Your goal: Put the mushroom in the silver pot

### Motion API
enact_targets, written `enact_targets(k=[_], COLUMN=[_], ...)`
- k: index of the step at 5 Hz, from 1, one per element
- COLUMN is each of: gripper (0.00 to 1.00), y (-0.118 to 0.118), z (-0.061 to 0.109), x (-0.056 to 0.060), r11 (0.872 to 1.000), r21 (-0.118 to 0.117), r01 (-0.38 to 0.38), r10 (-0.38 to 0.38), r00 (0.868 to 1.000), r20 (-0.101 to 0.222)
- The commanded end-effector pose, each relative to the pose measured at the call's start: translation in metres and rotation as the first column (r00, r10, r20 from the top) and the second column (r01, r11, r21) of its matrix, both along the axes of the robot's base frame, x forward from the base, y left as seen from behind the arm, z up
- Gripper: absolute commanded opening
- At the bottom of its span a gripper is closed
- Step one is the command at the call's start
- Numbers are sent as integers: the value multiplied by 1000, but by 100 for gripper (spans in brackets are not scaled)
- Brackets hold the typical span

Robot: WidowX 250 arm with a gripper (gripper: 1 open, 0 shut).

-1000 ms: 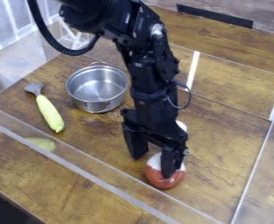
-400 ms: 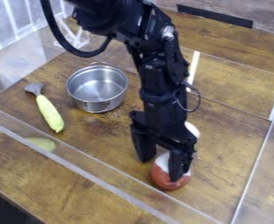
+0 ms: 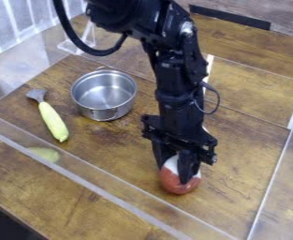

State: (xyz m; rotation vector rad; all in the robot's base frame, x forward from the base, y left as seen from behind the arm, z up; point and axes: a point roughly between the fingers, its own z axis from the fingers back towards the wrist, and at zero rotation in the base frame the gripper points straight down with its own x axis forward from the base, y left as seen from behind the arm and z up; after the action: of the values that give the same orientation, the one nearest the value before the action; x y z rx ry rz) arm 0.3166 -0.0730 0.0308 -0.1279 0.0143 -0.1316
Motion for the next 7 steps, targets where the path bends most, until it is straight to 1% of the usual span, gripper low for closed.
enact_targets(k=[1,2,3,4,5,6,7], gripper=[0,0,0,0,0,0,0], y=[3,6,22,55,101,128,128], z=[37,62,90,111,117,123,121], x=[6,18,31,30,29,25,28], r11=[997,981,944,938,934,911,903], r21=[33,57,75,85,102,136,143], r01=[-72,-187,-322,-335,-343,-390,-406], r10=[70,182,311,319,321,363,380], r00=[996,980,942,934,930,913,908], r20=[56,85,129,163,181,187,180])
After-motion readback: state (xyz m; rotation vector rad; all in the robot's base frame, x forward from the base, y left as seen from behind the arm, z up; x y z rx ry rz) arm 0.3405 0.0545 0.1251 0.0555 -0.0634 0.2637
